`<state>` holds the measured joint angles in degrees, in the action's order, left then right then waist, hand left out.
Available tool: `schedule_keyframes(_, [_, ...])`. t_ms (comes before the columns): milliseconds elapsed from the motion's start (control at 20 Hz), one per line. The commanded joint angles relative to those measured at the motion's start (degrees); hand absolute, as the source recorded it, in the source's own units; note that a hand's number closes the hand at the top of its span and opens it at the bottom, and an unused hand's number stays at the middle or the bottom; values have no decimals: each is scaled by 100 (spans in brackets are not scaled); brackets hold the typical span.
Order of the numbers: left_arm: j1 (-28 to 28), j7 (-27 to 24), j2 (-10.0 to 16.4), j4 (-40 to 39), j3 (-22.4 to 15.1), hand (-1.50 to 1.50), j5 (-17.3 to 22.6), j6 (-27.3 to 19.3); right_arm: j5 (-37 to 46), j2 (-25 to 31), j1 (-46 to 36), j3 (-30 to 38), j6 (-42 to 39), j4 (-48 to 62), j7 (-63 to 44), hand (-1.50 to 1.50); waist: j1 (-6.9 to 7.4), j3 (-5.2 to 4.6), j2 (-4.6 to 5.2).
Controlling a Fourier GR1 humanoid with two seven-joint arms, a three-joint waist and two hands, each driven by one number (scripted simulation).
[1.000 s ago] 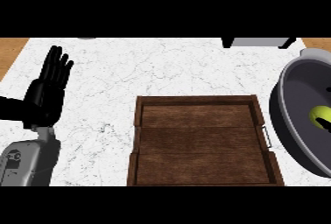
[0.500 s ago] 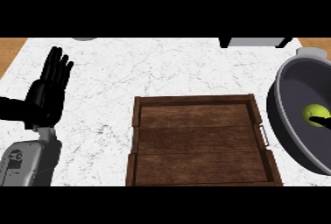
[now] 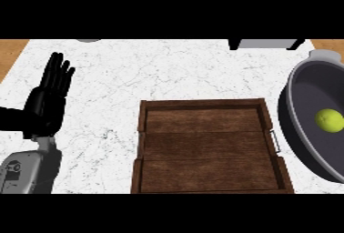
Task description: Pick the pear from the tray and place it in the pot
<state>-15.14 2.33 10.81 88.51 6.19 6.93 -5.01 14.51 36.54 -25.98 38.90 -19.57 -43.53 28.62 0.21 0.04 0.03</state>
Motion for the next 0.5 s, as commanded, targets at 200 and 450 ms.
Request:
schedule_keyframes(200, [-473, -91, -41, -500, 42, 0, -62, -25, -622, 971, -20, 654, -571, 1545, 839, -150, 10, 9, 44])
schedule_keyframes(450, [-169, 119, -108, -31, -90, 0, -14, 19, -685, 1747, -31, 829, -948, 2426, 1273, -150, 109, 27, 68])
